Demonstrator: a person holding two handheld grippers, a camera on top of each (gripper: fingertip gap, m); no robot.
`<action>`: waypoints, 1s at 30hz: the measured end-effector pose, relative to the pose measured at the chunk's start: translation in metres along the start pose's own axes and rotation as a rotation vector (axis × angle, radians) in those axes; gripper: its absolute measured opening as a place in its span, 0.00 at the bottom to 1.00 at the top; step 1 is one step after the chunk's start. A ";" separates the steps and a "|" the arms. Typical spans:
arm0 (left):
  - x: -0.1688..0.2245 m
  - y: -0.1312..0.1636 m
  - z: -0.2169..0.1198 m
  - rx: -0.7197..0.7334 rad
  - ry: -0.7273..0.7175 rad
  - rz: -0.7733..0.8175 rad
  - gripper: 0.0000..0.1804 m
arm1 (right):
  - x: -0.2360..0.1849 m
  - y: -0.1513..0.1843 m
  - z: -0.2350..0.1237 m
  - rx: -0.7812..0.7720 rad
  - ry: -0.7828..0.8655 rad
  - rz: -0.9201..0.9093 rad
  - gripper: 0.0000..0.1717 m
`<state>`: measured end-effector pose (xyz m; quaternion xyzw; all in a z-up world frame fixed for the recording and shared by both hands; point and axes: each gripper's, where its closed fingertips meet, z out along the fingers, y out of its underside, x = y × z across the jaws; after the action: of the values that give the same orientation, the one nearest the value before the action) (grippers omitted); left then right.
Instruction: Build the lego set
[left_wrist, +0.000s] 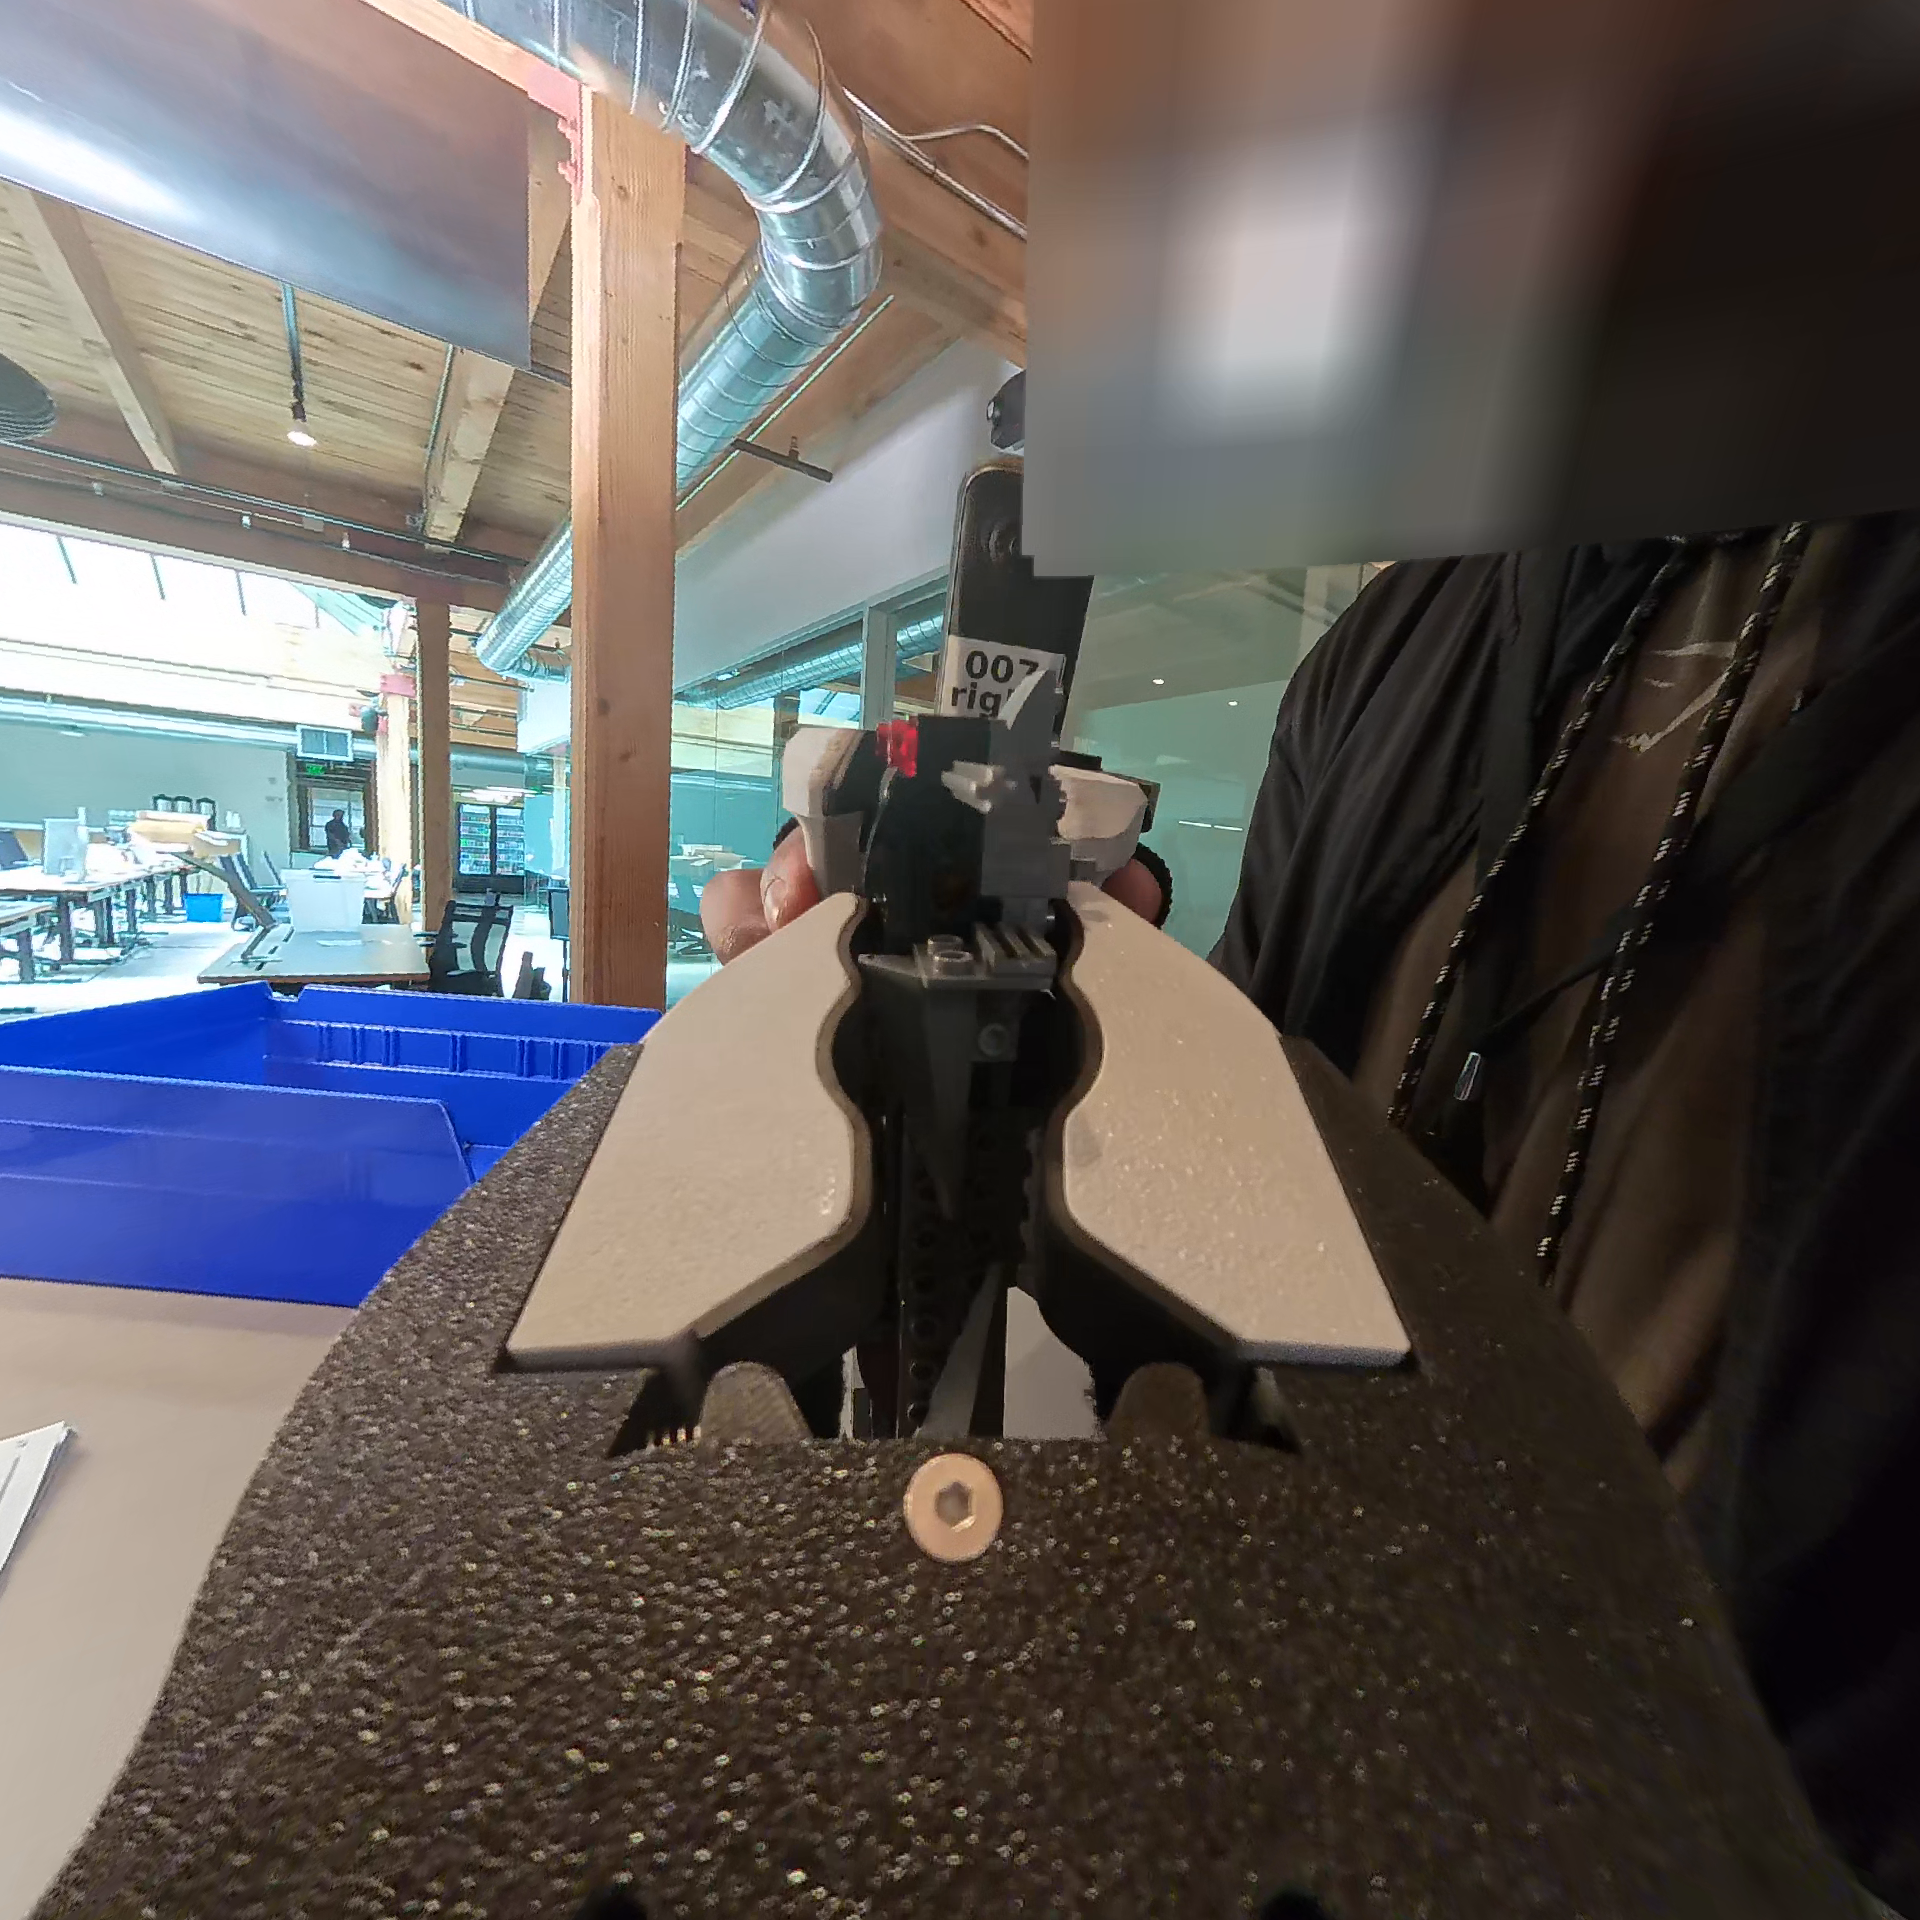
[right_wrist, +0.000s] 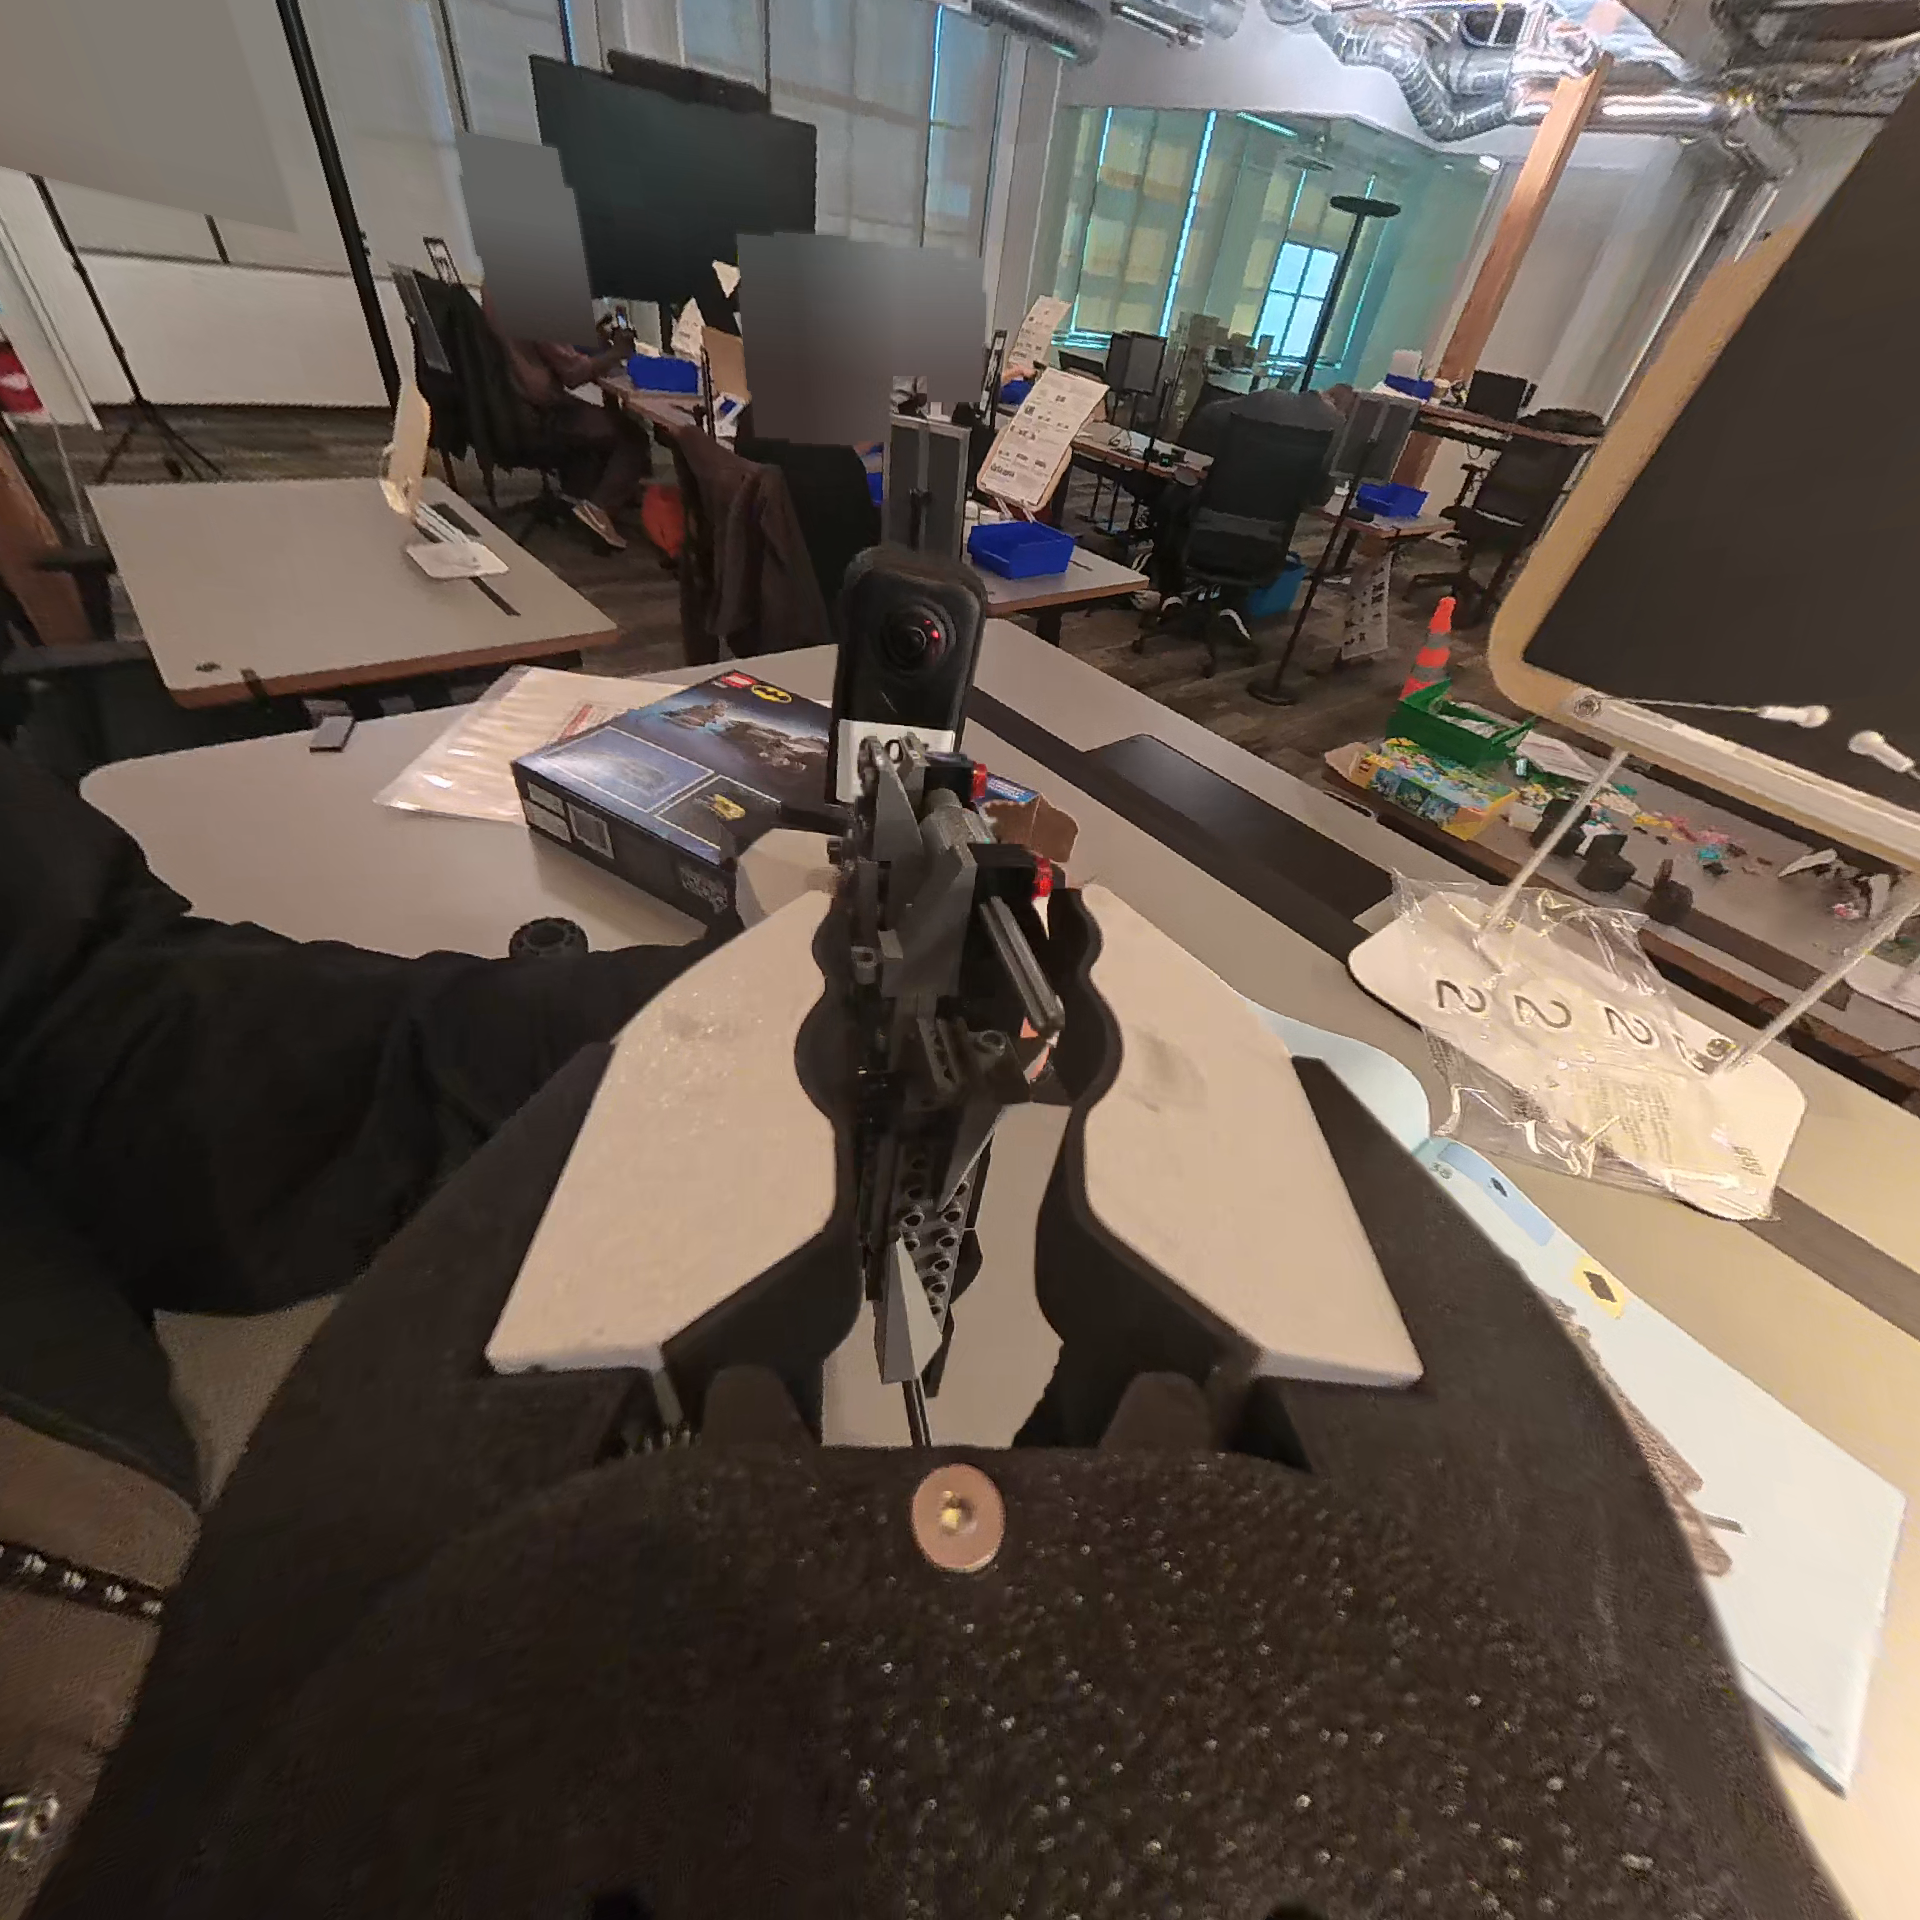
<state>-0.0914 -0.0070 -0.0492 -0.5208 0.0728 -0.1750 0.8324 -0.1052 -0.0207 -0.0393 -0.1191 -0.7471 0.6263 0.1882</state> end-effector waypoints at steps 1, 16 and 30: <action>0.001 0.000 0.000 -0.003 0.005 0.004 0.18 | -0.001 0.000 0.000 -0.007 0.001 -0.010 0.22; 0.007 0.004 0.002 -0.035 0.027 0.035 0.17 | -0.008 0.001 -0.003 -0.003 -0.010 -0.019 0.21; 0.006 0.005 0.001 -0.028 0.026 0.040 0.17 | -0.007 0.002 -0.002 0.018 -0.021 0.003 0.21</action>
<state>-0.0842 -0.0069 -0.0524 -0.5283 0.0964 -0.1643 0.8274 -0.0979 -0.0217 -0.0417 -0.1117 -0.7431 0.6346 0.1805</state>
